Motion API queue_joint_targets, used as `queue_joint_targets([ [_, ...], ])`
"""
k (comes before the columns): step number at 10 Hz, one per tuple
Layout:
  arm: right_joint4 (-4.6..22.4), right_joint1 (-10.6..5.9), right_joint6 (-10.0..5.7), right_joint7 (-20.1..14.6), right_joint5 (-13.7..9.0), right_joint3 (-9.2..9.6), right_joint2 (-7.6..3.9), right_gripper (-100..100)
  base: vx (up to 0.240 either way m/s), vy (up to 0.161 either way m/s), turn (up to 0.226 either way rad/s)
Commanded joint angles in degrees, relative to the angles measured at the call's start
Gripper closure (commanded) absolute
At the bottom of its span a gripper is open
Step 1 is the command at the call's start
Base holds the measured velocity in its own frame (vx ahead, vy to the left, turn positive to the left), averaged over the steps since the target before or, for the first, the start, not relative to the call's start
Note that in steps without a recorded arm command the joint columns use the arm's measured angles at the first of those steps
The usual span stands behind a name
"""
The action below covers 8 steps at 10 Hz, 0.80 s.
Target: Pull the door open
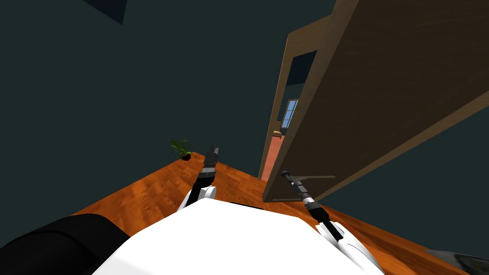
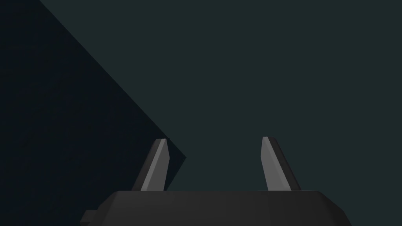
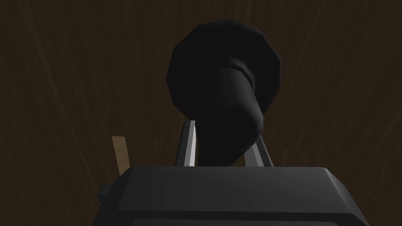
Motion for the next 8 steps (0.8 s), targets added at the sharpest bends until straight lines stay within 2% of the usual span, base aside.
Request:
queue_joint_targets([
  [1,1.3,-0.09,-1.63,-0.1,0.1,0.07,-0.42,100,-0.142,-0.056,0.038],
  [3,0.9,0.2,-1.22,-0.2,0.2,0.24,-0.16,100,-0.053,-0.032,0.001],
  [4,1.8,0.92,-2.98,-0.5,0.2,0.27,-0.6,100,-0.152,-0.072,0.258],
  [6,2.5,1.6,-4.6,-0.7,0.1,0.22,-1.13,100,-0.182,-0.127,0.205],
  [7,2.5,1.6,-4.6,-0.7,0.1,0.22,-1.13,100,-0.132,-0.053,0.059],
  [8,3.0,2.12,-5.83,-0.9,0.1,0.18,-1.53,100,-0.157,-0.054,0.137],
])
